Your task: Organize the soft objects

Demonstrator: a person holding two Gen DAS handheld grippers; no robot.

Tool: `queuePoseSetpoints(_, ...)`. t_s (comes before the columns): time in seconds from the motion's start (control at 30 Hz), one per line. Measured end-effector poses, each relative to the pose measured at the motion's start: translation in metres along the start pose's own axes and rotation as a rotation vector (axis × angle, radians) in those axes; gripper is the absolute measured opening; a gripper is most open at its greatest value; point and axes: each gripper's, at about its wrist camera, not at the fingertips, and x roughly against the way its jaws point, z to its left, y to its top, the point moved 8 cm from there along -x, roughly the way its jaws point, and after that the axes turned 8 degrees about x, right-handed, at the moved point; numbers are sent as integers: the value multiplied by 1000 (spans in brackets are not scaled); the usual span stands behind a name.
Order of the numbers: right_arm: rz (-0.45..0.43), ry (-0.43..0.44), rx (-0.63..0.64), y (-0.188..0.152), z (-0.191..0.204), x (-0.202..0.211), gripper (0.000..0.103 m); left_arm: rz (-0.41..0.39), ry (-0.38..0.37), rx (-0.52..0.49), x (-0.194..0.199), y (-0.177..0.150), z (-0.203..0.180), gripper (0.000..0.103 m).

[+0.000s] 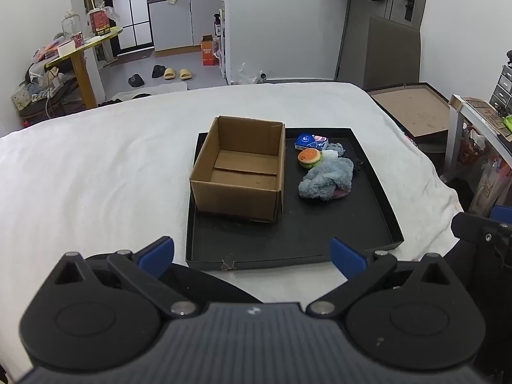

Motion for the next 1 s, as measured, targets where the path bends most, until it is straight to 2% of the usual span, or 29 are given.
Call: queuePoseSetpoints(1.0,3,3,10,1,3,0,103,-8,-8,1,4,1,-5,103)
